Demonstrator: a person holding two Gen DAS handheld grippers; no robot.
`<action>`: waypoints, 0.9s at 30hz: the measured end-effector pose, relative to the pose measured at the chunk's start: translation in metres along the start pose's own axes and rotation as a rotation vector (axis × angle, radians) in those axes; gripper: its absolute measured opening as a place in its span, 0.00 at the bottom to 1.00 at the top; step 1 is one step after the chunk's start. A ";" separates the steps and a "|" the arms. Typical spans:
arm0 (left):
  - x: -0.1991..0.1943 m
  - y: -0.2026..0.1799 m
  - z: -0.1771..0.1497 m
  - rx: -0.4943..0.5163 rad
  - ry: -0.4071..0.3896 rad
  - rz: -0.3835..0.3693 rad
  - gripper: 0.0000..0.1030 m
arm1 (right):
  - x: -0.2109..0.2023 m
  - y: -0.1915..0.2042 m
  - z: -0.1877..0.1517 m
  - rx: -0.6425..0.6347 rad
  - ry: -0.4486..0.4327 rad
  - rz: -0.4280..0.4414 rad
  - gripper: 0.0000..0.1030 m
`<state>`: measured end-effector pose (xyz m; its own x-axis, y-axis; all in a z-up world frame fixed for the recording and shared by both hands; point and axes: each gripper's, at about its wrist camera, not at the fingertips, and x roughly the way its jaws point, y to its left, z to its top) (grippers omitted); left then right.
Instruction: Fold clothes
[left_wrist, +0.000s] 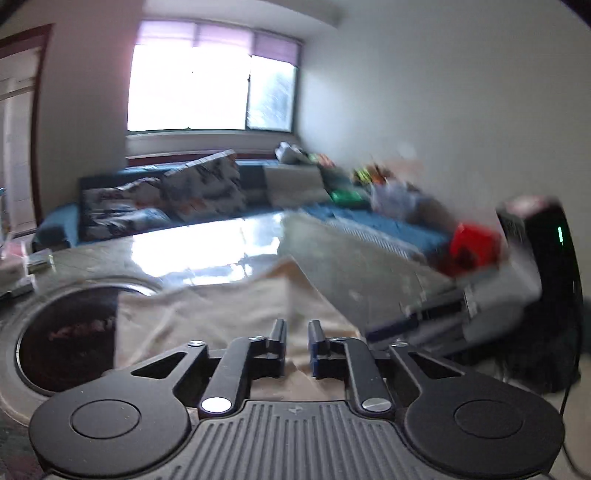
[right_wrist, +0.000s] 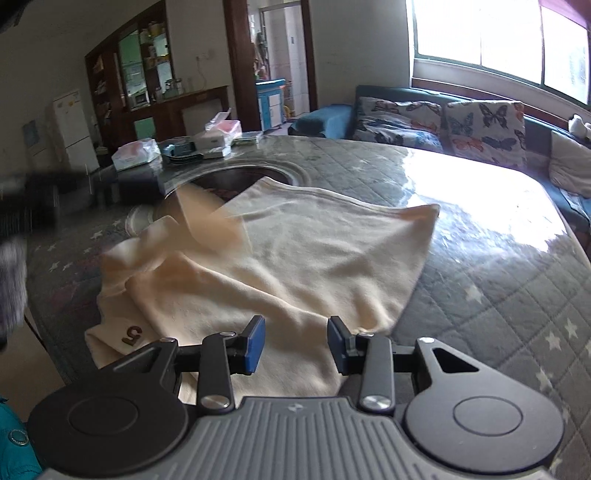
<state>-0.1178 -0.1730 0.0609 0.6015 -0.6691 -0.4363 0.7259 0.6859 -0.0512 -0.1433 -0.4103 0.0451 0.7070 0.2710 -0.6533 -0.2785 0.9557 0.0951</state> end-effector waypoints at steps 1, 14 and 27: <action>-0.001 0.001 -0.005 0.017 0.009 0.003 0.19 | -0.001 -0.001 -0.001 0.005 0.000 -0.003 0.36; -0.053 0.089 -0.061 -0.075 0.114 0.339 0.43 | 0.023 0.008 0.002 0.094 0.056 0.121 0.35; -0.041 0.090 -0.079 -0.105 0.138 0.334 0.46 | 0.018 0.045 0.033 0.001 0.028 0.107 0.04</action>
<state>-0.1039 -0.0614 0.0035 0.7435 -0.3637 -0.5612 0.4547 0.8903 0.0254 -0.1223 -0.3587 0.0624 0.6545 0.3685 -0.6601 -0.3511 0.9214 0.1663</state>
